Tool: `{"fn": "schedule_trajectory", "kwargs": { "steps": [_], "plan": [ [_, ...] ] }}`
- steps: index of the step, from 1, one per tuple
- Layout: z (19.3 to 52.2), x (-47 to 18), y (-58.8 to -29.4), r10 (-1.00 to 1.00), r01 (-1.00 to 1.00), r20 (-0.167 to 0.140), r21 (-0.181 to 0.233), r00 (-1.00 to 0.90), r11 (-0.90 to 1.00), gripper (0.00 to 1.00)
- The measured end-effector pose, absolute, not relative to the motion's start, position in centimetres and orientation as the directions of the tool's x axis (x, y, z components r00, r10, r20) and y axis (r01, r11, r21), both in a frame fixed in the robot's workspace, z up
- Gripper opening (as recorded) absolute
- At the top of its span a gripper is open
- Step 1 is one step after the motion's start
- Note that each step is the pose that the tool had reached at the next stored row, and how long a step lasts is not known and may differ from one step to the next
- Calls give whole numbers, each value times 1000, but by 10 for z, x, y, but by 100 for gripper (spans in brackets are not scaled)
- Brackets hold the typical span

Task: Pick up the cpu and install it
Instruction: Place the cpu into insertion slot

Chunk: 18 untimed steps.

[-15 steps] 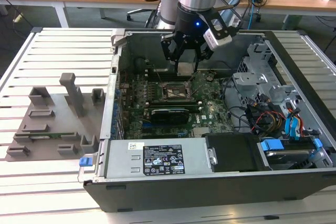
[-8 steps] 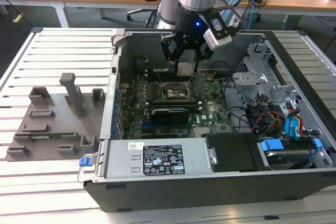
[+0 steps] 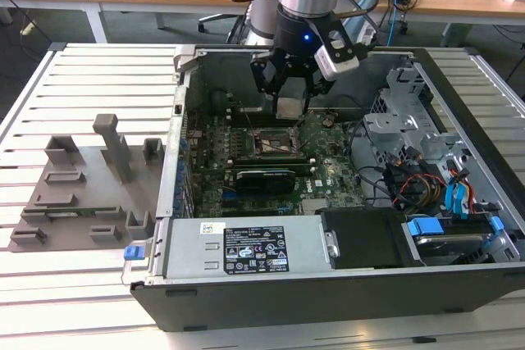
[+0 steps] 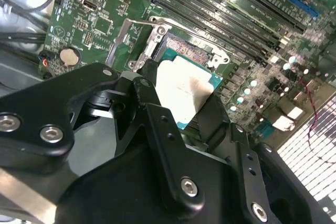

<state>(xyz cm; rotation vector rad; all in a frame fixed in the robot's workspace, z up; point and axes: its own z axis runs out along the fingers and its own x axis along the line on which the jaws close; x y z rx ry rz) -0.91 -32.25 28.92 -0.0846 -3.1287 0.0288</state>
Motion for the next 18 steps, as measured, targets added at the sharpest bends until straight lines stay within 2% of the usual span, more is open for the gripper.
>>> {"fn": "schedule_trajectory", "kwargs": {
  "steps": [18],
  "plan": [
    [288,-9,-322,276,275,10,-25,-961,961,55]
  ]
}}
